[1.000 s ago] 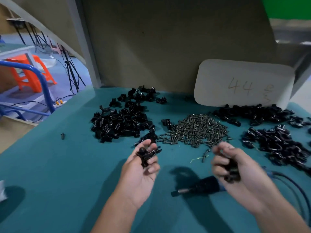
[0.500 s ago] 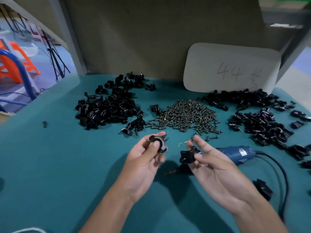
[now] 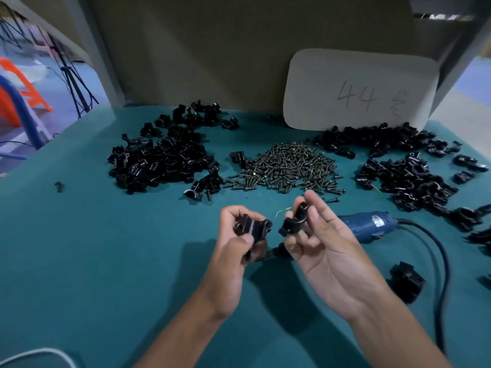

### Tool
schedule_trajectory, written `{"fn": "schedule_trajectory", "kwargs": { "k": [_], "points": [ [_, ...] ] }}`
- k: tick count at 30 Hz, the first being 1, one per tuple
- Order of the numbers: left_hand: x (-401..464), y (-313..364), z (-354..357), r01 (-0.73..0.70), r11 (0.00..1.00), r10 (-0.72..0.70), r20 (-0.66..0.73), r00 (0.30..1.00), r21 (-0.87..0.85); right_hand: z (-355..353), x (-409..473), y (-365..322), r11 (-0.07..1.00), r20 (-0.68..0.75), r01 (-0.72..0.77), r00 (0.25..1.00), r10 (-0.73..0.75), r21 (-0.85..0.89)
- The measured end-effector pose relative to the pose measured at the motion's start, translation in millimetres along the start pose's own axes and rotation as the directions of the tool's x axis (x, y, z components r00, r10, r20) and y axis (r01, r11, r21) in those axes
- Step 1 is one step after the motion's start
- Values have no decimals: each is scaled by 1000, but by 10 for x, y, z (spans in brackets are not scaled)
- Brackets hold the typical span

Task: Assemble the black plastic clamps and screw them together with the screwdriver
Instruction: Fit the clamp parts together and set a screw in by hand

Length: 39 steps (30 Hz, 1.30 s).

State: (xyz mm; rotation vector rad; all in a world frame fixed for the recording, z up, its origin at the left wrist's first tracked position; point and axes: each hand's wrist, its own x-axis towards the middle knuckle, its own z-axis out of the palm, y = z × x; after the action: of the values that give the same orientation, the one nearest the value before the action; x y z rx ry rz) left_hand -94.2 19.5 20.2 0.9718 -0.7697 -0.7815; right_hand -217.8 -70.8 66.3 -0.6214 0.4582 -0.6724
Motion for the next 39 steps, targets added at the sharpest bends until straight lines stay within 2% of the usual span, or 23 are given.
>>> {"fn": "schedule_trajectory", "kwargs": {
  "k": [7,11,13,19,24,27,32,37,39],
  "points": [
    [28,7,9,-54,976,61,-23,998,210,-53,23,5,999,-13,-5,1000,6,51],
    [37,85,7,-108,943,141,-84,986,316,-127,39,-19,993,76,-43,996,34,112],
    [28,112,10,-141,910,183,-73,980,391,-162,29,-18,996,133,-55,990,44,77],
    [4,139,33,-207,851,265,-53,963,483,-147,35,32,999,143,-20,989,25,-33],
    [-28,119,29,-202,840,245,-20,969,503,-141,18,25,999,149,-20,989,24,-32],
    [-37,89,21,-236,817,276,3,961,527,-122,9,46,998,136,-50,990,44,39],
    [-7,45,4,-233,808,299,-36,954,540,-134,5,47,994,126,-69,990,58,88],
    [-7,24,9,-156,901,206,-81,975,405,-141,0,30,988,134,-79,989,61,131],
    [-11,7,27,-108,925,128,-32,991,363,-132,-5,27,987,175,-71,984,45,142]
  ]
}}
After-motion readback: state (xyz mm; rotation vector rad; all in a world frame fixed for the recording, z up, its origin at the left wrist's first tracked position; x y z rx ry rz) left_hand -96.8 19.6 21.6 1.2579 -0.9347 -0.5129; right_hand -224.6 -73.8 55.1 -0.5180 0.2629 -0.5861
